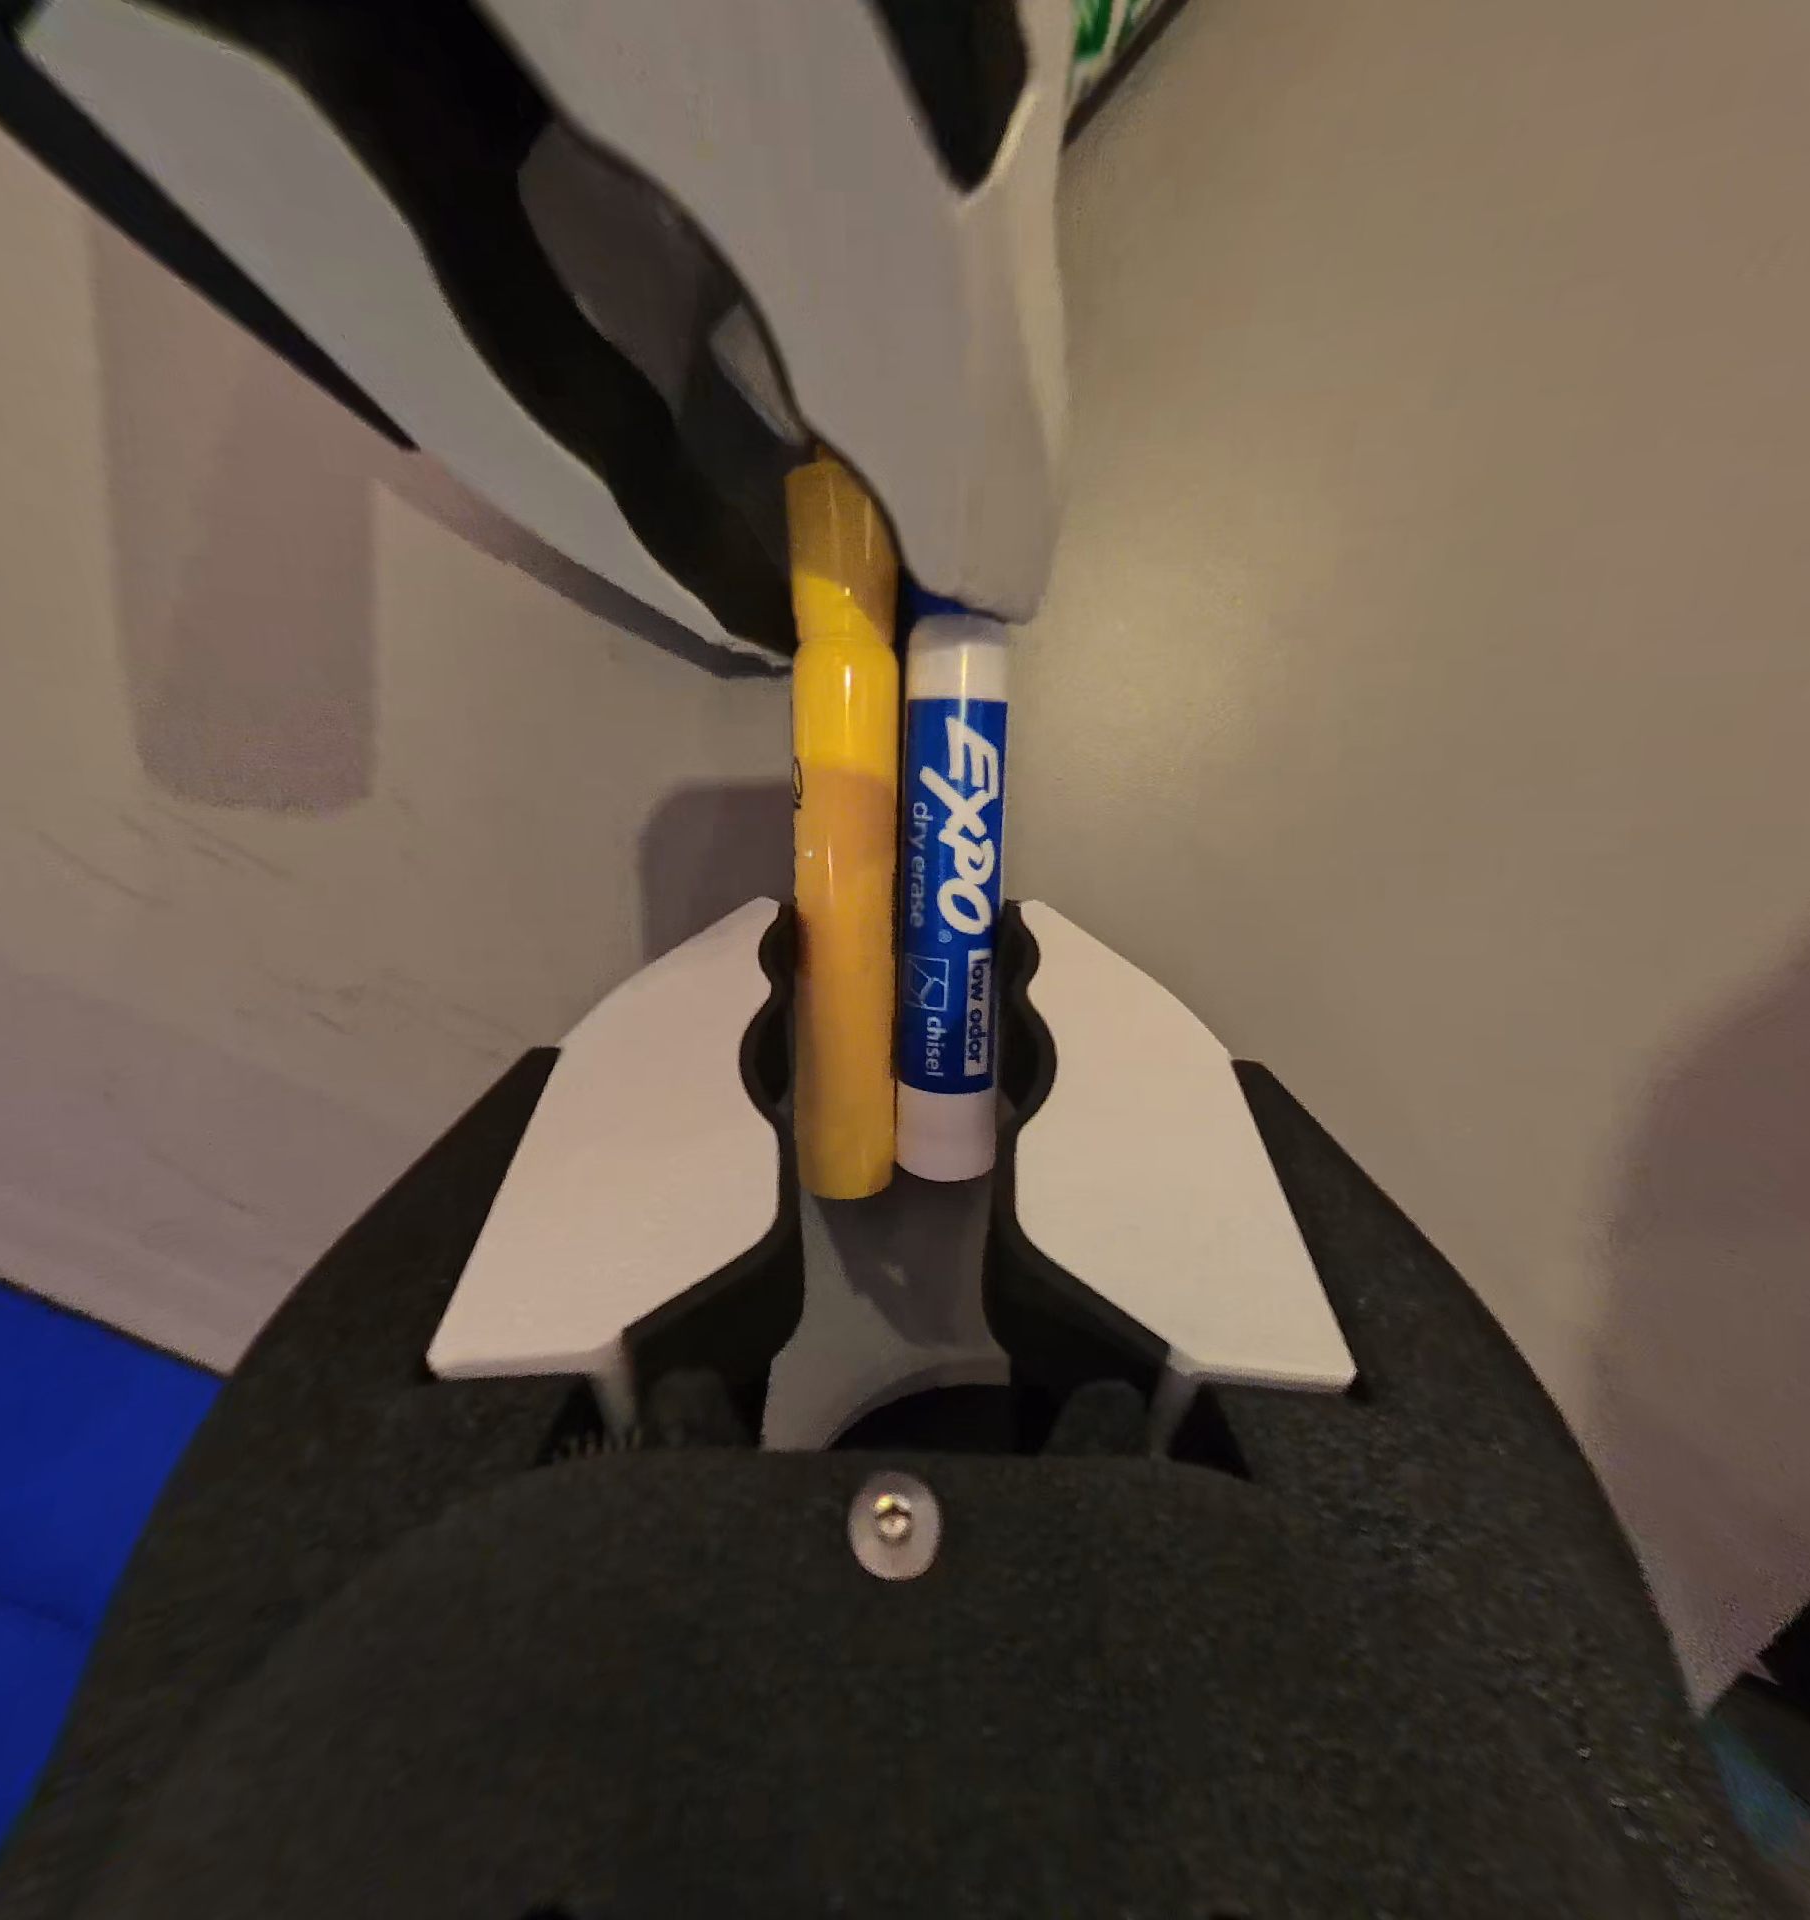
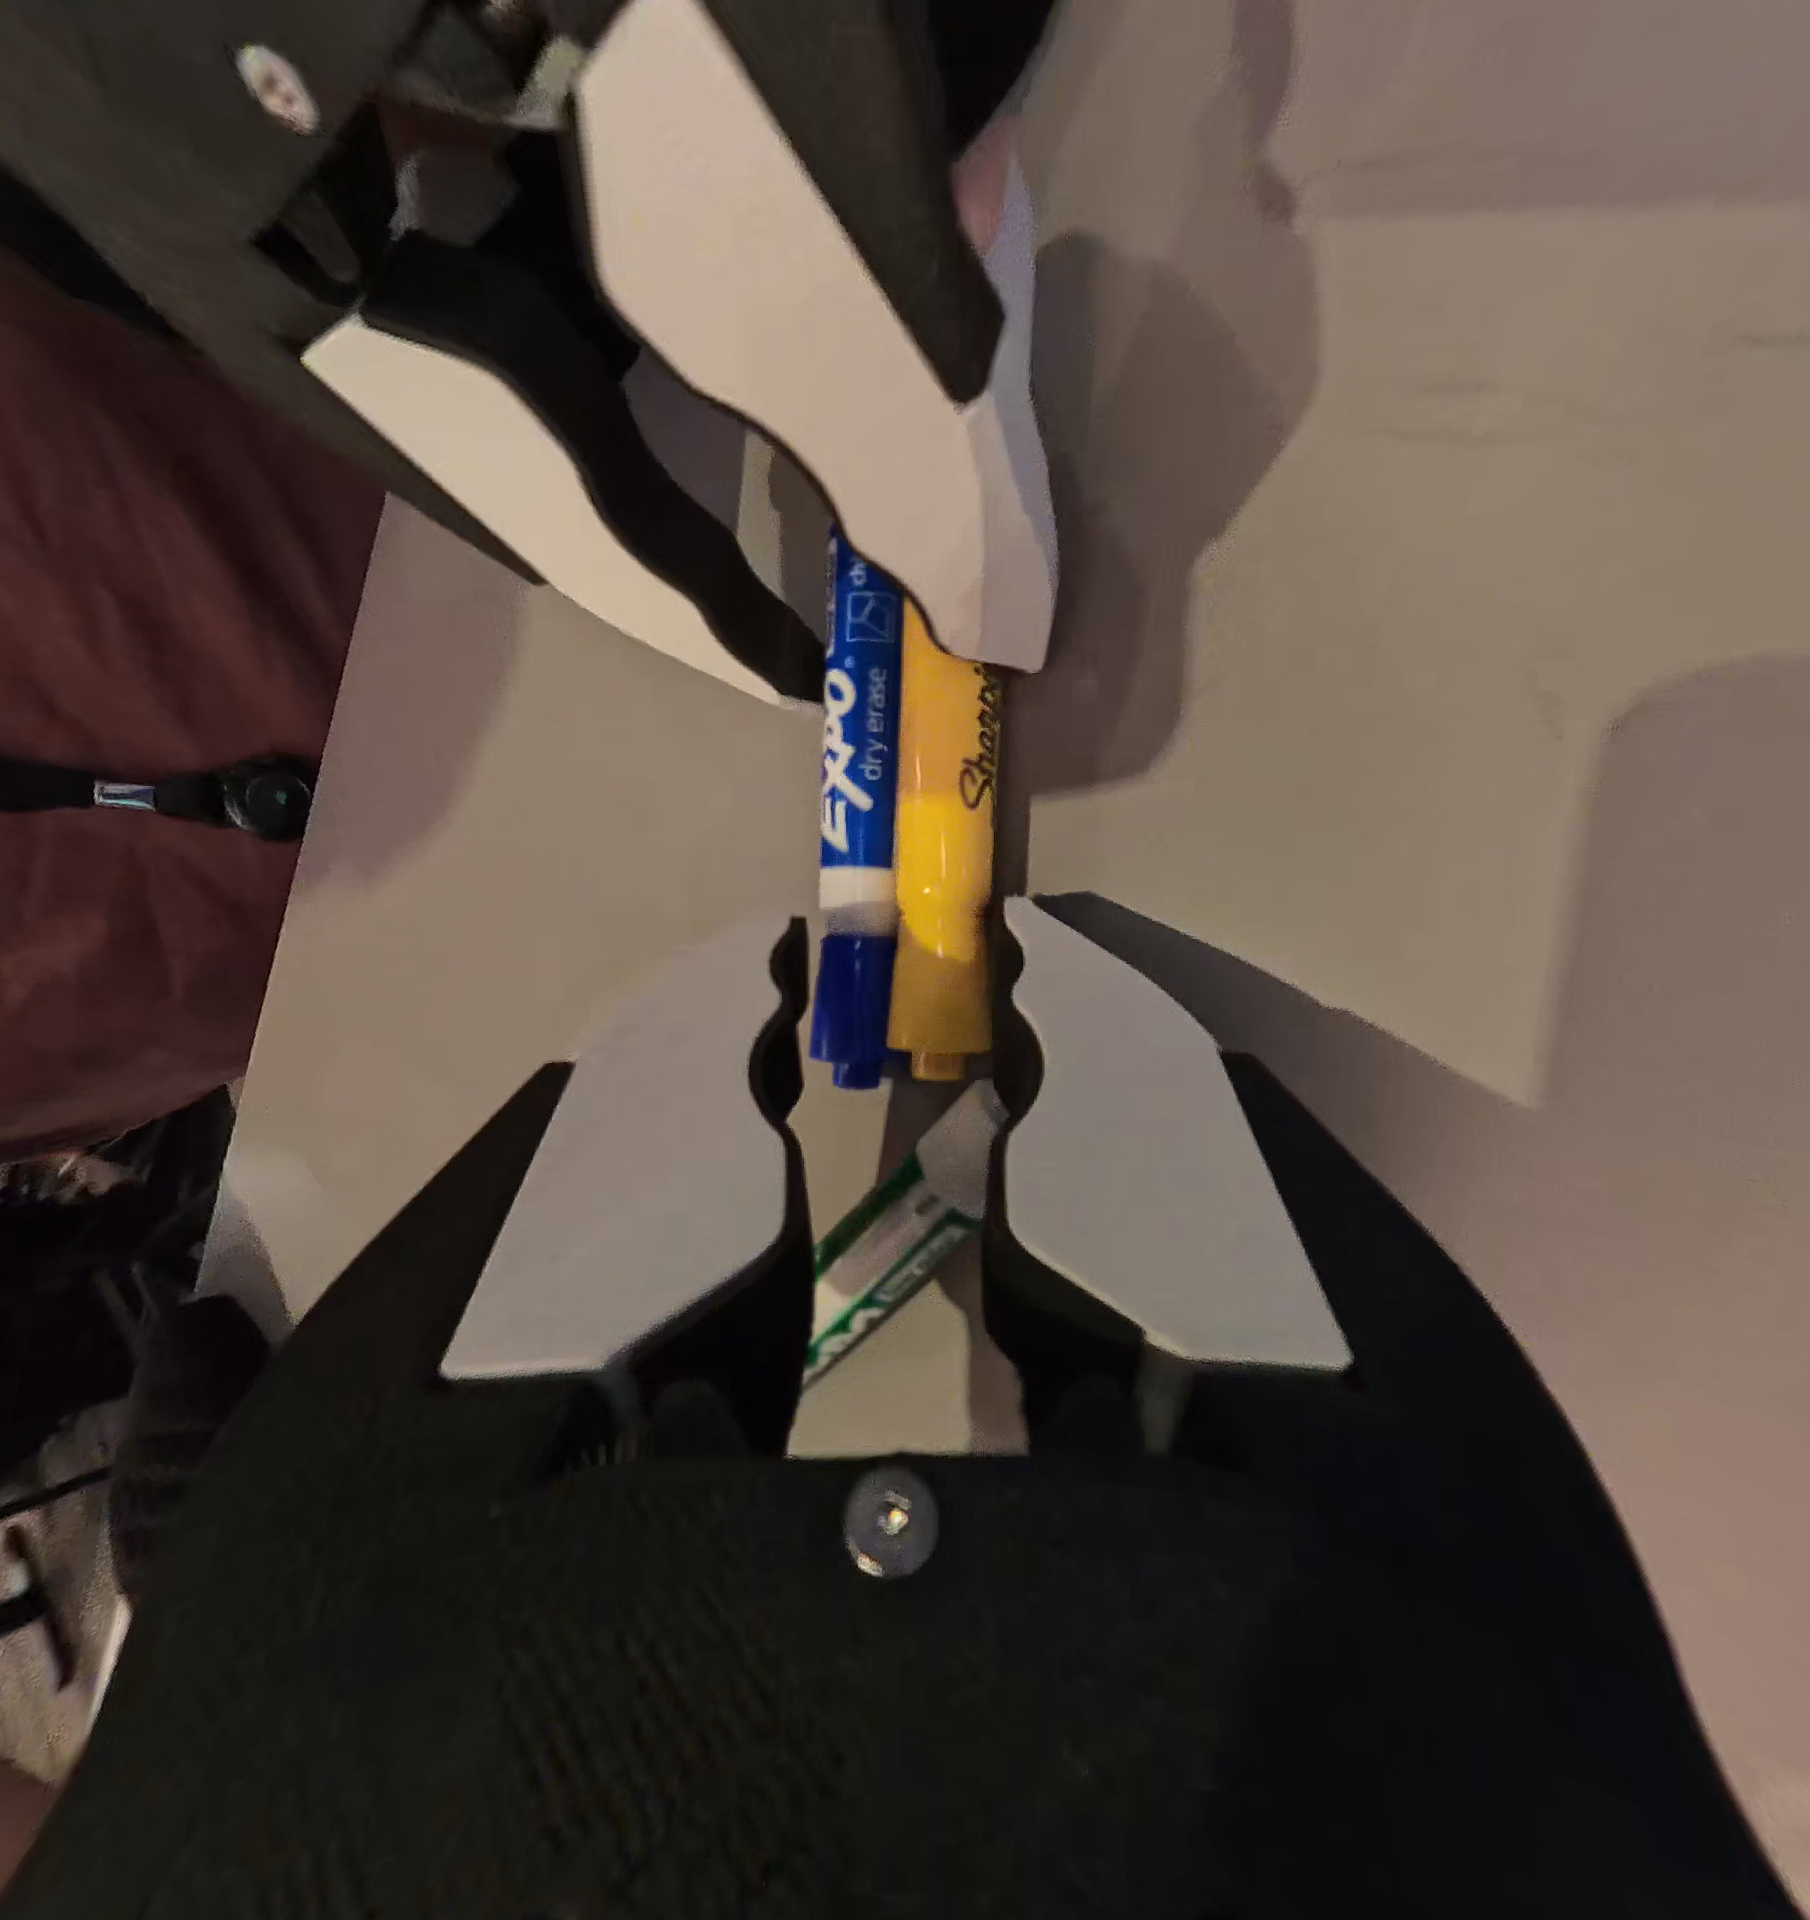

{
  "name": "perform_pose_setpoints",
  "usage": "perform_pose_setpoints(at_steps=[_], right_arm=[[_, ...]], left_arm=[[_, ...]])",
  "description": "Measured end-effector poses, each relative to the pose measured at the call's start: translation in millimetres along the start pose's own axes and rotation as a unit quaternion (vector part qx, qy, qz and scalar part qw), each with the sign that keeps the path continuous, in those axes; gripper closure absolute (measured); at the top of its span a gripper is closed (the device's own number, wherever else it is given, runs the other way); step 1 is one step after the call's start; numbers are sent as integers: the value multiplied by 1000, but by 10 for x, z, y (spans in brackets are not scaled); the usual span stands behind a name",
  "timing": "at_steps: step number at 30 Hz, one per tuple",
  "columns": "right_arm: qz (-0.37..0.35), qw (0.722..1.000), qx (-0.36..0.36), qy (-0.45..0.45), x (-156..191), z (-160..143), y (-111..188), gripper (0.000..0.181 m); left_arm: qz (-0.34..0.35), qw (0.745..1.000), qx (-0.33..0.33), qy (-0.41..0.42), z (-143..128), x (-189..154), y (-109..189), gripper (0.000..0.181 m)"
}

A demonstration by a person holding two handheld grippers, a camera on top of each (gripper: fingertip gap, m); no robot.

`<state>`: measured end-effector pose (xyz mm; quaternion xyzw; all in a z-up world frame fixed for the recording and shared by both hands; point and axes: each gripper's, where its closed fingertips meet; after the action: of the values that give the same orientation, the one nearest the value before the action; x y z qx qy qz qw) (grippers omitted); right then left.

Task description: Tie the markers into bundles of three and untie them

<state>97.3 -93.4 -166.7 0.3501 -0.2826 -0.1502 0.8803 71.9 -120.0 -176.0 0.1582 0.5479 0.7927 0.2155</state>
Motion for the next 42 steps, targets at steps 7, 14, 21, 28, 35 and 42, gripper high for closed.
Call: perform_pose_setpoints(at_steps=[7, 14, 21, 28, 35, 42], right_arm=[[51, 998, 25, -37, 32, 6, -32, 151], [56, 996, 72, -13, 110, -1, -61, 146], [81, 994, 44, -62, 96, 30, -85, 155], [152, 981, 36, -116, 221, 81, -173, 157], [101, 986, 64, -118, 225, 62, -189, 156], [9, 991, 109, -71, 226, 52, -224, 155]], left_arm=[[44, 999, -30, 0, 8, -27, 18, 144], [81, 996, -29, -15, 23, -36, 29, 143], [84, 996, -31, -8, 26, -29, 32, 141], [94, 995, -33, -20, 49, -40, 32, 140], [84, 996, -40, -1, 49, -38, 28, 140], [96, 994, -49, 14, 59, -33, 37, 137]])
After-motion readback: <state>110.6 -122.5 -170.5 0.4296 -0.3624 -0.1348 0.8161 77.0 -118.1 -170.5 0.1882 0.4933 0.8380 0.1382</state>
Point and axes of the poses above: each gripper's, where its closed fingertips meet, y back along the fingers, z out of its top, x = y × z across the jaws, and after that the axes turned 11 degrees about y, right-handed
